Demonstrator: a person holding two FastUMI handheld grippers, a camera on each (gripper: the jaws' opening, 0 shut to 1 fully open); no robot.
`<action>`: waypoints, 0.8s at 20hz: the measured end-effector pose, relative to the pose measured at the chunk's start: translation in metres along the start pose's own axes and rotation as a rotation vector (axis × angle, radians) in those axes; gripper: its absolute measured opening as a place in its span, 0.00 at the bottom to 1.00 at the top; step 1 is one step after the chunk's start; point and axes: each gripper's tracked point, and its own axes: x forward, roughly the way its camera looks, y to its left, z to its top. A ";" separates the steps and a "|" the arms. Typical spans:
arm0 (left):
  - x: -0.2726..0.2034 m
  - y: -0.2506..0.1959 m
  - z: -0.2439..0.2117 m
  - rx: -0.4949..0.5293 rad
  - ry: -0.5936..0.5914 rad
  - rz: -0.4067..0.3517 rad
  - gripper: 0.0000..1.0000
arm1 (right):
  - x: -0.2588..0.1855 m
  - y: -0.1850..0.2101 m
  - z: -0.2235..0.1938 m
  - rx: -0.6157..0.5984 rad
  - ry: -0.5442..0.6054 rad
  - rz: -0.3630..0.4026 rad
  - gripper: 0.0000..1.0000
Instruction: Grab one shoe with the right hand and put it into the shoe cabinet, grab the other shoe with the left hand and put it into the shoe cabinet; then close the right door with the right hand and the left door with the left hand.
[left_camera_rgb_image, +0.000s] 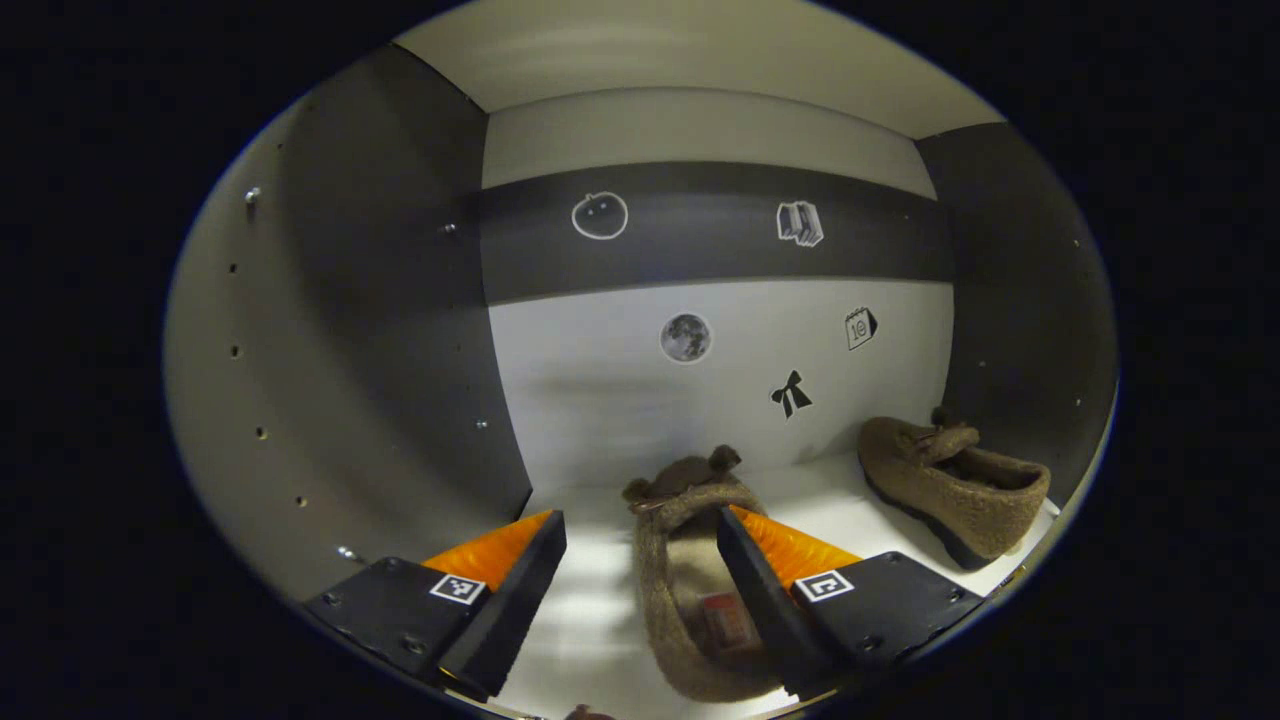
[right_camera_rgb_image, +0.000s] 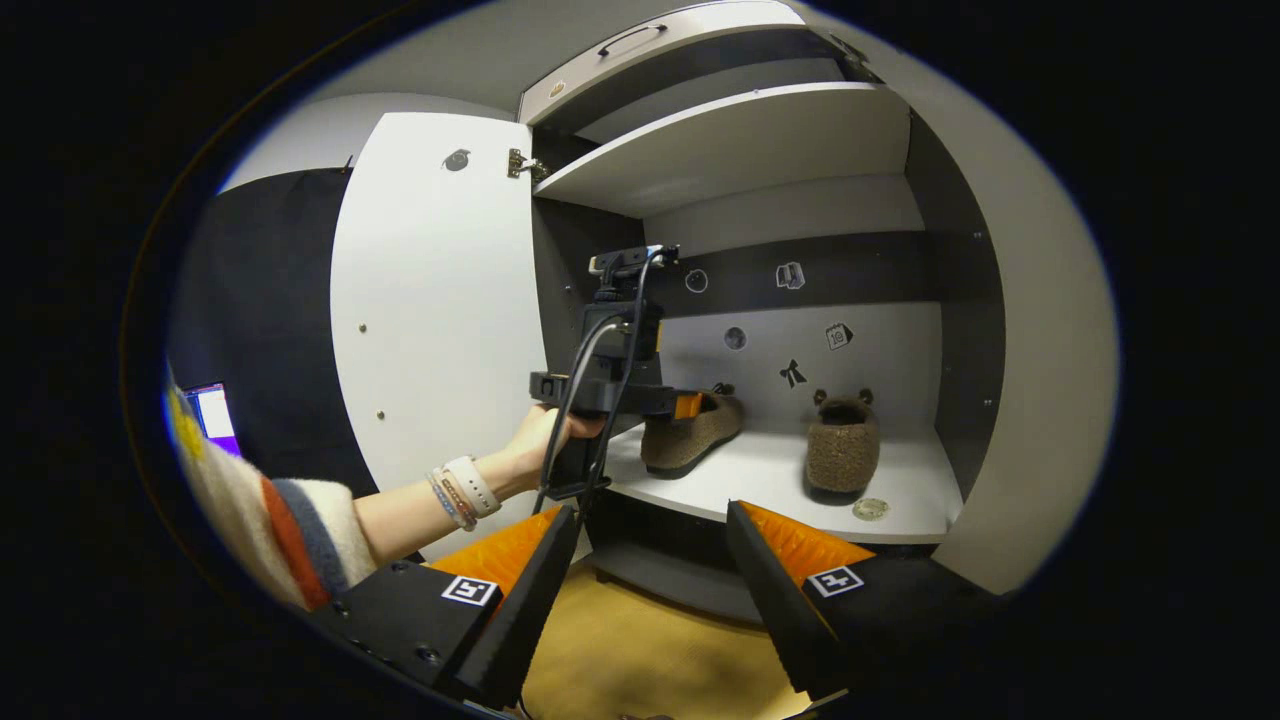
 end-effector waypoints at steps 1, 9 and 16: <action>-0.014 -0.002 0.006 -0.003 -0.018 -0.007 0.97 | -0.003 0.002 0.002 -0.006 -0.007 -0.012 0.97; -0.197 -0.047 0.054 -0.007 -0.232 -0.213 0.97 | -0.064 0.019 0.057 -0.057 -0.158 -0.201 0.96; -0.343 -0.033 0.027 -0.099 -0.196 -0.433 0.95 | -0.157 0.010 0.086 -0.075 -0.250 -0.410 0.93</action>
